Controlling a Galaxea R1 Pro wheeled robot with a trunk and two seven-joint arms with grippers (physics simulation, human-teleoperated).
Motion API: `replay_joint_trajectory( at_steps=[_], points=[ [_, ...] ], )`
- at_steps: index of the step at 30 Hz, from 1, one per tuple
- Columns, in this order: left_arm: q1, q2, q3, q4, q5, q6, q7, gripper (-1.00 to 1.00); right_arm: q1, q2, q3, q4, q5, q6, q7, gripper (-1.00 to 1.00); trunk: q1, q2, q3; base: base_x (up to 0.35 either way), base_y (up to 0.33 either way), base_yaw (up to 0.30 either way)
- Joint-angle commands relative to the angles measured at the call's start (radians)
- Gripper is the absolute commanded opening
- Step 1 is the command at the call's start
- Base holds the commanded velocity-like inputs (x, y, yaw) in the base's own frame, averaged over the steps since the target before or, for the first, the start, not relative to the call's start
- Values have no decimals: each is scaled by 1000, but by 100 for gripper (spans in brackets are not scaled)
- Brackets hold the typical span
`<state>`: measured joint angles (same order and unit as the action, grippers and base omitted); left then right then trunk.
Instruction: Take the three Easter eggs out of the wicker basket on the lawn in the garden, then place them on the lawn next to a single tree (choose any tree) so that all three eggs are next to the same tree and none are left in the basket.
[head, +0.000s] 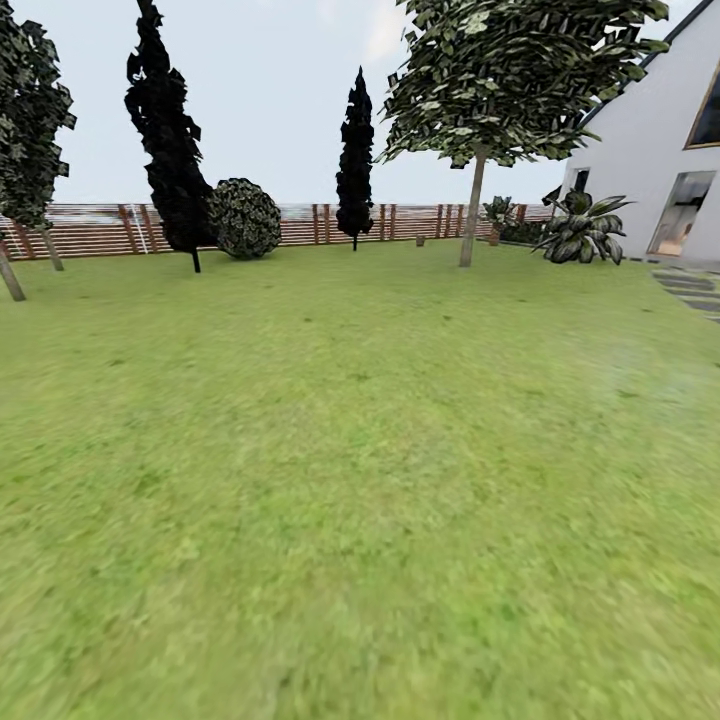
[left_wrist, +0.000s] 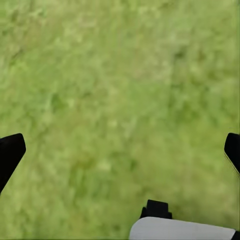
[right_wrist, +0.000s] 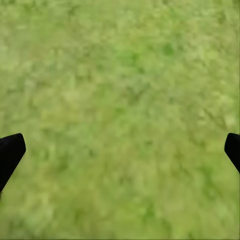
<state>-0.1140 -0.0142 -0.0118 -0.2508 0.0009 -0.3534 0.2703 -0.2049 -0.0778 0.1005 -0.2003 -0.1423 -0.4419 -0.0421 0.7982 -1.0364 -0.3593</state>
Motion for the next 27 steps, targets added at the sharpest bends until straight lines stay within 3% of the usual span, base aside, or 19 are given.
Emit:
replay_joint_trajectory(
  at_steps=[1,11,27],
  points=[
    [-1,-1,-2,1,0,-3,4,100,-1,0,9,1,-8,-3,-4,100,1,-1,-1,334,0,0],
    [0,1,-2,1,2,-10,5,100,-1,0,10,2,-5,-3,-4,100,1,-1,-1,334,0,-150],
    [0,-6,-4,1,-5,-13,6,100,-1,0,11,2,-3,-3,-4,100,1,-1,-1,334,0,-7]
  ],
)
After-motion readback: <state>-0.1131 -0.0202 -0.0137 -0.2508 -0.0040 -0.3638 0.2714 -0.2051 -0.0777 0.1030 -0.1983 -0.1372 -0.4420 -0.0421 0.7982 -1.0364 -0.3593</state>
